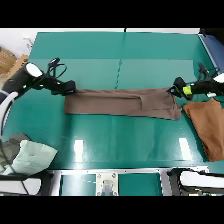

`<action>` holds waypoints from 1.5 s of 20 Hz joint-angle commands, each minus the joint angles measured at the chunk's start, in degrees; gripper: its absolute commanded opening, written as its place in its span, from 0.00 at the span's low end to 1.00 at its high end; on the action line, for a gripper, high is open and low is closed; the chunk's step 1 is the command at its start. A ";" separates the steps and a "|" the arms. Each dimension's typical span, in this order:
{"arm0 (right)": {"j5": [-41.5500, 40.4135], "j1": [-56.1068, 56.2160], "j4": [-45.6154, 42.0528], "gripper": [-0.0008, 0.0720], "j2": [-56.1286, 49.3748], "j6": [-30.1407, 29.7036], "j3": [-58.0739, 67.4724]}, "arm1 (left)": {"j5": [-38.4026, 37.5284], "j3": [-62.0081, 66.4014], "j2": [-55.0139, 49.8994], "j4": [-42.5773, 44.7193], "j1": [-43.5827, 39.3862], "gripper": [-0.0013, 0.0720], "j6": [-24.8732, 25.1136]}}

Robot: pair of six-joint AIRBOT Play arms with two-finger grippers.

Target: Fold the shirts.

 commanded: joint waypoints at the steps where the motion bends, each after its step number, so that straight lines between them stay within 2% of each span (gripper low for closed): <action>1: -1.84 1.36 0.42 0.06 -10.10 -0.31 8.70 | 3.50 5.84 -8.00 -3.26 -0.02 0.43 0.55; 2: -1.70 0.87 0.37 0.23 -11.45 -0.37 10.45 | 5.05 5.81 -8.28 -3.34 -0.02 0.92 0.52; 3: -1.42 0.13 0.37 0.39 -11.93 -1.51 11.78 | 5.42 6.12 -8.31 -3.32 0.17 1.00 0.50; 5: 0.28 -2.38 -0.04 0.49 -11.98 -4.17 14.40 | 3.28 8.09 -8.28 -3.30 1.51 1.00 0.48; 6: 2.16 -4.37 -0.48 0.60 -11.98 -4.76 15.80 | 0.74 9.57 -8.28 -3.30 2.51 1.00 0.50; 8: 5.90 -8.98 -1.33 0.76 -12.20 -5.70 17.44 | -4.28 12.61 -8.28 -3.32 4.44 1.00 0.42; 9: 7.67 -11.06 -1.31 0.76 -12.63 -6.88 17.73 | -7.10 14.19 -8.28 -3.32 5.46 1.00 -0.07; 11: 12.33 -14.75 -1.31 0.83 -14.49 -9.90 17.70 | -11.04 16.52 -8.28 -3.32 6.67 1.00 -0.09; 14: 17.35 -16.61 -1.29 0.84 -19.52 -14.03 17.68 | -12.52 17.20 -8.31 -4.79 6.47 1.00 -0.11; 22: 22.67 -13.09 7.23 0.85 -29.44 -24.55 17.68 | -14.82 17.18 -8.31 -7.72 4.72 1.00 0.11; 27: 25.68 -10.51 8.11 0.84 -29.40 -25.09 19.10 | -13.77 17.18 -8.31 -10.19 1.97 1.00 0.79; 28: 26.05 -9.99 8.11 0.73 -29.40 -25.07 19.69 | -13.07 17.18 -8.31 -10.19 0.94 0.97 1.20; 29: 26.43 -9.73 8.09 0.32 -29.35 -25.07 20.52 | -12.50 17.18 -8.31 -10.19 -0.20 0.66 2.23; 30: 26.88 -9.62 8.11 0.18 -29.35 -24.85 21.62 | -11.80 17.18 -8.31 -10.21 -1.42 0.37 3.93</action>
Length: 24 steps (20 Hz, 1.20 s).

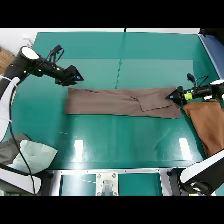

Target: Fold the shirts.

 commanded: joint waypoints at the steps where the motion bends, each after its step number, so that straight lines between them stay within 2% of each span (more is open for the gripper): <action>1: 2.64 1.07 1.51 0.10 0.31 0.87 3.56 | 2.49 0.07 -0.02 -0.59 -3.61 0.22 2.67; 2: 3.78 1.14 1.51 0.04 0.39 1.57 5.25 | 3.54 0.07 -0.02 -0.61 -4.70 0.10 2.67; 3: 4.90 1.31 1.51 0.04 0.87 2.69 6.86 | 4.85 0.07 -0.04 -0.61 -5.97 0.05 2.67; 7: 7.93 3.78 1.33 0.04 7.06 6.38 10.10 | 13.70 0.07 -1.81 -0.63 -13.84 0.05 2.58; 13: 11.04 12.70 1.42 0.04 22.93 15.30 12.48 | 28.41 0.09 -9.79 -1.14 -29.24 0.05 2.58; 16: 11.04 18.23 1.51 0.04 28.26 20.41 14.91 | 32.70 0.15 -13.22 -6.64 -32.59 0.05 2.78; 19: 10.38 23.37 1.44 0.04 30.34 21.99 15.21 | 33.24 0.17 -15.50 -15.37 -32.98 0.05 7.19; 22: 8.15 26.80 -1.70 0.04 30.23 23.58 14.75 | 31.23 0.20 -16.09 -16.65 -32.96 0.05 8.31; 24: 6.32 28.11 -4.85 0.04 30.18 24.92 14.71 | 26.86 1.03 -15.96 -16.02 -32.04 0.05 10.62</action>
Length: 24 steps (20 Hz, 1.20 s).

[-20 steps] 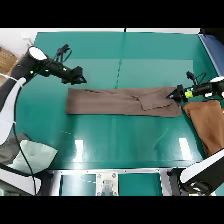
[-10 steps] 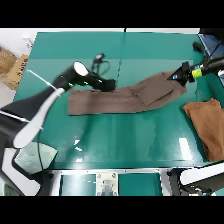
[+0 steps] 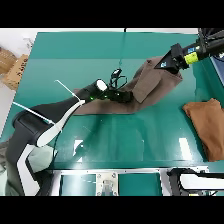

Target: Fold the shirts.

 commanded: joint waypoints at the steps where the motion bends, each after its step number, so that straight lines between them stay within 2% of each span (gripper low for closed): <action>1: -2.51 3.19 -3.78 0.04 0.42 2.67 0.04 | -7.37 1.60 -0.35 -0.90 1.64 0.05 3.37; 4: -3.98 4.15 -3.63 0.04 -0.07 3.19 0.02 | -22.23 7.67 0.11 4.11 8.39 0.04 3.02; 7: -8.31 8.11 -3.63 0.04 -0.24 3.87 0.02 | -39.36 17.59 0.52 12.46 17.53 0.04 -2.99; 9: -13.42 12.70 -3.65 0.04 -1.03 4.70 0.02 | -46.93 24.30 1.20 19.37 23.34 0.05 -6.23; 11: -19.82 18.45 -3.65 0.04 -3.54 4.72 0.02 | -50.71 29.49 2.29 24.13 28.46 0.05 -8.68; 13: -27.45 25.18 -3.61 0.04 -8.13 5.62 0.02 | -50.53 29.55 4.37 24.02 32.81 0.05 -9.42; 17: -49.81 39.54 4.31 0.06 -21.35 6.01 0.09 | -50.84 28.87 5.57 24.04 36.79 0.05 -9.79; 18: -54.82 42.95 6.47 0.21 -24.39 3.74 0.13 | -50.95 28.65 5.57 24.00 37.11 0.05 -9.77; 20: -58.49 46.66 6.05 0.62 -27.56 -0.07 0.13 | -50.84 28.13 5.57 24.02 37.11 0.05 -9.53; 22: -56.35 45.42 1.25 0.63 -27.17 0.20 0.11 | -50.82 28.02 5.57 24.11 37.11 0.05 -8.90; 24: -50.21 40.26 -1.42 0.63 -25.40 1.75 0.11 | -50.82 28.02 5.57 24.11 37.11 0.05 -8.72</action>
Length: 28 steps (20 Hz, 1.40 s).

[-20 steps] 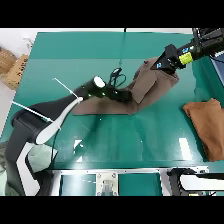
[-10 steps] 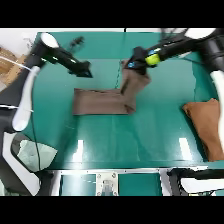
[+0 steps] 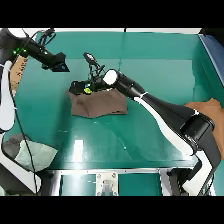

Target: Fold the shirts.

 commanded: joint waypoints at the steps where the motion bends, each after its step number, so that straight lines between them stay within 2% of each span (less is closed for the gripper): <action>1: 5.51 -5.42 -3.80 0.63 0.59 0.55 0.04 | -0.35 -0.07 0.09 0.28 0.33 0.05 0.50; 7: 27.43 -29.59 -6.80 0.64 2.86 3.37 -1.22 | -0.35 -0.07 0.09 0.63 0.33 0.05 0.48; 8: 29.07 -32.39 -6.78 0.77 2.86 3.34 -2.82 | -0.33 -0.07 0.09 0.92 0.33 0.05 0.48; 9: 30.01 -34.71 -6.73 0.79 2.84 2.69 -5.25 | -0.33 -0.07 0.09 1.64 0.33 0.05 0.44; 11: 29.86 -36.85 -5.64 0.84 2.78 1.62 -10.97 | -0.31 -0.07 0.09 3.52 0.33 0.05 0.00; 14: 25.03 -35.65 3.04 0.84 2.56 -4.37 -18.91 | 0.15 -0.07 0.07 5.07 0.33 0.05 -0.07; 16: 23.37 -33.03 8.09 0.84 1.27 -6.80 -20.11 | 0.17 -0.07 0.07 5.38 0.33 0.05 -0.13; 21: 20.72 -24.35 15.69 0.82 -1.77 -8.17 -19.63 | 0.11 -0.13 0.04 5.38 0.33 0.05 -0.13; 22: 20.96 -23.69 16.74 0.50 -1.75 -9.18 -18.75 | 0.04 -0.13 0.04 5.38 0.33 0.05 -0.13; 23: 21.97 -23.52 17.07 0.04 -1.73 -9.66 -17.05 | -0.09 -0.13 0.04 5.35 0.31 0.05 -0.13; 28: 25.68 -27.82 16.00 0.04 4.55 -6.91 -7.19 | -1.25 -0.13 0.04 5.35 0.33 0.05 -0.15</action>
